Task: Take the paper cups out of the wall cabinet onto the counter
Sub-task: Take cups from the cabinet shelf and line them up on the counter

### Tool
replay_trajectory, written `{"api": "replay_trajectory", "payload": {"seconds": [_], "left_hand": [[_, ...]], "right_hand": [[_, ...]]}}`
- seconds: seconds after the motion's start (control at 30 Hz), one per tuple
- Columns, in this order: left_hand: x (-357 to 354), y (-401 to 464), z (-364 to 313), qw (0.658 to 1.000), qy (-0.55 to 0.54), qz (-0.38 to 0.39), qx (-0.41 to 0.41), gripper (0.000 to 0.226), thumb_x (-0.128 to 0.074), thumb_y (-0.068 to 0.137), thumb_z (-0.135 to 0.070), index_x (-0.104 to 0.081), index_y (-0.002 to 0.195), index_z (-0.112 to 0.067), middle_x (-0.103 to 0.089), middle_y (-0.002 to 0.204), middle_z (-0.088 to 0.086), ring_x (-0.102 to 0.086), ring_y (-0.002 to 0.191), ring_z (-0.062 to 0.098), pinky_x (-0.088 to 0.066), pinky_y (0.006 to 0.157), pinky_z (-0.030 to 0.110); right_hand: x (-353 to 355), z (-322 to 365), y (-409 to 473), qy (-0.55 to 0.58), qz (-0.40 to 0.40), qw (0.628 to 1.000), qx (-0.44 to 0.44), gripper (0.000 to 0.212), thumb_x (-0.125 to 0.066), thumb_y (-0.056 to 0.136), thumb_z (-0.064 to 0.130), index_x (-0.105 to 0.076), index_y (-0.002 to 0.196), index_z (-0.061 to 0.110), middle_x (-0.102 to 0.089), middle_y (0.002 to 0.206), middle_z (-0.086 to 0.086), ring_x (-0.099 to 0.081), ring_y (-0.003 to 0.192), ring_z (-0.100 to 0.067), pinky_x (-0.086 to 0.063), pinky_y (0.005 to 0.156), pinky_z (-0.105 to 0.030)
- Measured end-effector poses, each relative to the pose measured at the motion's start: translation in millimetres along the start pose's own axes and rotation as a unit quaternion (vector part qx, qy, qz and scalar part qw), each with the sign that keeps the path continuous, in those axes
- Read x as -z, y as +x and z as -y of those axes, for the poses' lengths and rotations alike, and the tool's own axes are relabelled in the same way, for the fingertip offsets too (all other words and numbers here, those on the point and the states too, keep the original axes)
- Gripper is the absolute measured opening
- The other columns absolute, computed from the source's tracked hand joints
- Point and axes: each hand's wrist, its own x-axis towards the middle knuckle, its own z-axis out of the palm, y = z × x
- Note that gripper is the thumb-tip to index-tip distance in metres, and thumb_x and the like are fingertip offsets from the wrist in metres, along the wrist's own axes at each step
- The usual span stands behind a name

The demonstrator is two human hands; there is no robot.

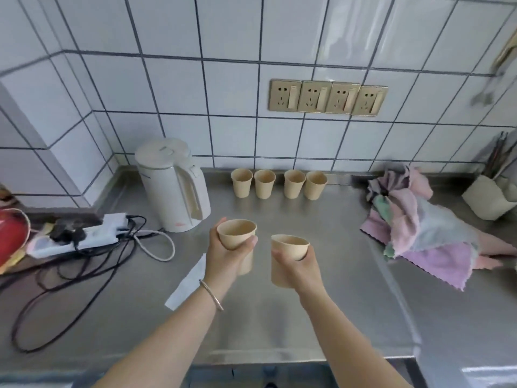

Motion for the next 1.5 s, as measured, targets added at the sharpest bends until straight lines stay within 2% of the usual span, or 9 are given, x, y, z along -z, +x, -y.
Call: {"api": "replay_trajectory", "payload": {"seconds": [0.1,0.23,0.47,0.57,0.7,0.8,0.87,1.3,1.5], "left_hand": [[-11,41,6,0.999,0.001,-0.052,0.011,0.08,-0.083,0.044,-0.041,-0.04,0.111,-0.049,-0.061,0.112,-0.009,-0.06,0.107,0.017,-0.046,0.103,0.044],[-23,85,11,0.996,0.016,-0.084,0.021,0.087,-0.08,0.039,-0.044,-0.038,0.115,-0.045,-0.059,0.107,-0.016,-0.058,0.106,0.014,-0.045,0.103,0.04],[-31,166,49,0.99,0.066,-0.122,0.012,0.075,-0.084,0.043,-0.04,-0.046,0.108,-0.046,-0.063,0.111,-0.006,-0.061,0.108,0.022,-0.049,0.098,0.047],[-36,194,62,0.988,0.094,-0.124,0.002,0.074,-0.083,0.046,-0.038,-0.044,0.106,-0.053,-0.064,0.109,-0.011,-0.063,0.106,0.019,-0.051,0.092,0.036],[-38,224,74,0.983,0.137,-0.12,0.004,0.074,-0.086,0.058,-0.02,-0.043,0.113,-0.045,-0.062,0.105,-0.019,-0.06,0.097,0.008,-0.042,0.074,0.001],[-40,240,80,0.979,0.16,-0.128,-0.004,0.073,-0.085,0.061,-0.013,-0.044,0.119,-0.03,-0.06,0.106,-0.014,-0.058,0.096,0.007,-0.038,0.068,-0.005],[-42,248,83,0.976,0.176,-0.129,-0.012,0.071,-0.085,0.06,-0.013,-0.043,0.114,-0.032,-0.06,0.106,-0.013,-0.057,0.096,0.008,-0.039,0.069,-0.005],[-44,256,100,0.973,0.163,-0.156,-0.046,0.076,-0.087,0.056,-0.007,-0.042,0.113,-0.028,-0.058,0.11,-0.005,-0.057,0.098,0.01,-0.037,0.073,-0.006],[-38,242,114,0.98,0.121,-0.157,-0.005,0.097,-0.083,0.056,0.005,-0.034,0.137,-0.011,-0.045,0.137,0.01,-0.052,0.12,0.017,-0.043,0.102,0.022]], "right_hand": [[-5,11,49,-0.029,0.043,0.999,-0.006,0.055,-0.079,0.069,0.033,-0.05,0.114,0.021,-0.063,0.106,0.002,-0.062,0.091,-0.012,-0.049,0.068,-0.026],[-15,22,106,-0.047,0.081,0.996,0.004,0.045,-0.08,0.071,0.028,-0.048,0.102,0.029,-0.062,0.102,0.003,-0.061,0.09,-0.01,-0.049,0.071,-0.024],[-42,7,188,-0.075,0.084,0.993,0.027,0.053,-0.084,0.063,0.022,-0.046,0.097,0.038,-0.061,0.103,0.008,-0.061,0.098,-0.011,-0.048,0.076,-0.024],[-52,-4,218,-0.089,0.076,0.993,0.034,0.058,-0.083,0.066,0.01,-0.044,0.098,0.04,-0.06,0.1,0.013,-0.06,0.092,-0.004,-0.046,0.071,-0.016],[-66,-11,243,-0.109,0.075,0.991,0.024,0.055,-0.081,0.067,0.015,-0.043,0.097,0.041,-0.059,0.094,0.02,-0.06,0.088,-0.004,-0.046,0.066,-0.012],[-73,-18,258,-0.128,0.056,0.99,0.014,0.058,-0.081,0.064,0.025,-0.041,0.097,0.051,-0.061,0.097,0.023,-0.061,0.095,-0.009,-0.052,0.081,-0.03],[-75,-21,265,-0.136,0.045,0.989,0.019,0.059,-0.081,0.063,0.026,-0.04,0.096,0.052,-0.061,0.098,0.024,-0.062,0.098,-0.011,-0.052,0.086,-0.036],[-80,-32,271,-0.174,0.026,0.984,0.039,0.074,-0.081,0.066,0.023,-0.04,0.127,0.027,-0.054,0.113,0.013,-0.053,0.105,-0.009,-0.043,0.087,-0.026],[-67,-45,259,-0.215,0.024,0.976,0.015,0.074,-0.076,0.07,0.019,-0.037,0.134,0.019,-0.053,0.131,-0.002,-0.052,0.12,-0.016,-0.042,0.093,-0.024]]}}
